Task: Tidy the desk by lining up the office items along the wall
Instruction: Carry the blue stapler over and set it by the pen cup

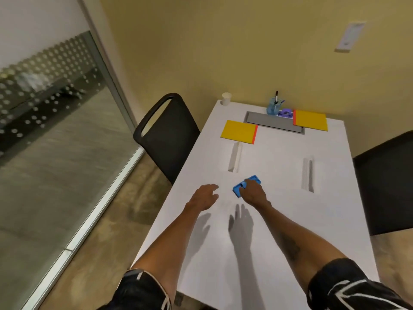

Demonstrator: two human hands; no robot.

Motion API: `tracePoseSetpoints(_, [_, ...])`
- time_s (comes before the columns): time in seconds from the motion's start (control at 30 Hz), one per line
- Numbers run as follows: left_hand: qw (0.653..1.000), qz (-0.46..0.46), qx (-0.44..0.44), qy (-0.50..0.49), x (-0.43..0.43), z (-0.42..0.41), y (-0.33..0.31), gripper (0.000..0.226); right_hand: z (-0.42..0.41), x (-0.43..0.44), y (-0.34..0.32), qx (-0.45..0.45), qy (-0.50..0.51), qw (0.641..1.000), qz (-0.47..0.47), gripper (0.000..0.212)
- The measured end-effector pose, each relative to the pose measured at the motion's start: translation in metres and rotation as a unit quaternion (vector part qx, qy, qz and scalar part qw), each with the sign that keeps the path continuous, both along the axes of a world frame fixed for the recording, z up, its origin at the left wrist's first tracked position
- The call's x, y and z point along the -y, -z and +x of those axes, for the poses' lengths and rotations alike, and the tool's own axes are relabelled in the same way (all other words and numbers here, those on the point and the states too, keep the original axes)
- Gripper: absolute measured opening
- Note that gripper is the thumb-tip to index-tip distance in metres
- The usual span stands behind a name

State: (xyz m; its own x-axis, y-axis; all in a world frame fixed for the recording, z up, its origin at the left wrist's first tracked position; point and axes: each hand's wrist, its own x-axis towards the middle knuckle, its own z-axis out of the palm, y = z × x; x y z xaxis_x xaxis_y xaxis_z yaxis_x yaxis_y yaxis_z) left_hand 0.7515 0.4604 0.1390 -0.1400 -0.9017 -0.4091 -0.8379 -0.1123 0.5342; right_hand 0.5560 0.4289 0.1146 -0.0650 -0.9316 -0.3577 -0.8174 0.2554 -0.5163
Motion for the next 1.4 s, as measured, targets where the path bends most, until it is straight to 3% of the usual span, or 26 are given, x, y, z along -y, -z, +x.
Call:
tracePoseSetpoints(0.17, [0.999, 0.032, -0.024, 0.009, 0.046, -0.031, 0.024, 0.047, -0.020, 0.037, 0.022, 0.006, 0.023, 1.000, 0.020, 0.034])
tracePoseSetpoints(0.27, [0.998, 0.051, -0.035, -0.011, 0.065, -0.048, 0.038, 0.046, -0.030, 0.056, 0.034, 0.008, 0.030, 0.999, 0.026, 0.041])
tracePoseSetpoints(0.53, [0.988, 0.103, -0.059, -0.094, 0.102, -0.066, 0.082, 0.047, -0.047, 0.097, 0.068, 0.028, 0.060, 0.997, 0.032, 0.022])
tracePoseSetpoints(0.67, [0.967, 0.137, -0.102, -0.188, 0.113, -0.069, 0.105, 0.016, -0.050, 0.110, 0.083, 0.037, 0.074, 0.996, 0.041, 0.021])
tracePoseSetpoints(0.73, [0.961, 0.143, -0.108, -0.212, 0.117, -0.073, 0.114, 0.035, -0.052, 0.116, 0.093, 0.040, 0.078, 0.995, 0.043, 0.017])
tracePoseSetpoints(0.87, [0.945, 0.181, -0.126, -0.240, 0.120, -0.080, 0.128, 0.033, -0.054, 0.125, 0.107, 0.053, 0.097, 0.993, 0.040, 0.013])
tracePoseSetpoints(1.07, [0.933, 0.203, -0.155, -0.255, 0.126, -0.089, 0.151, 0.015, -0.057, 0.129, 0.126, 0.066, 0.112, 0.990, 0.045, 0.008])
tracePoseSetpoints(1.27, [0.936, 0.209, -0.140, -0.244, 0.138, -0.096, 0.158, 0.016, -0.060, 0.135, 0.135, 0.053, 0.094, 0.993, 0.048, 0.002])
tracePoseSetpoints(1.4, [0.932, 0.218, -0.136, -0.255, 0.148, -0.099, 0.164, 0.012, -0.062, 0.141, 0.139, 0.031, 0.086, 0.994, 0.060, 0.022])
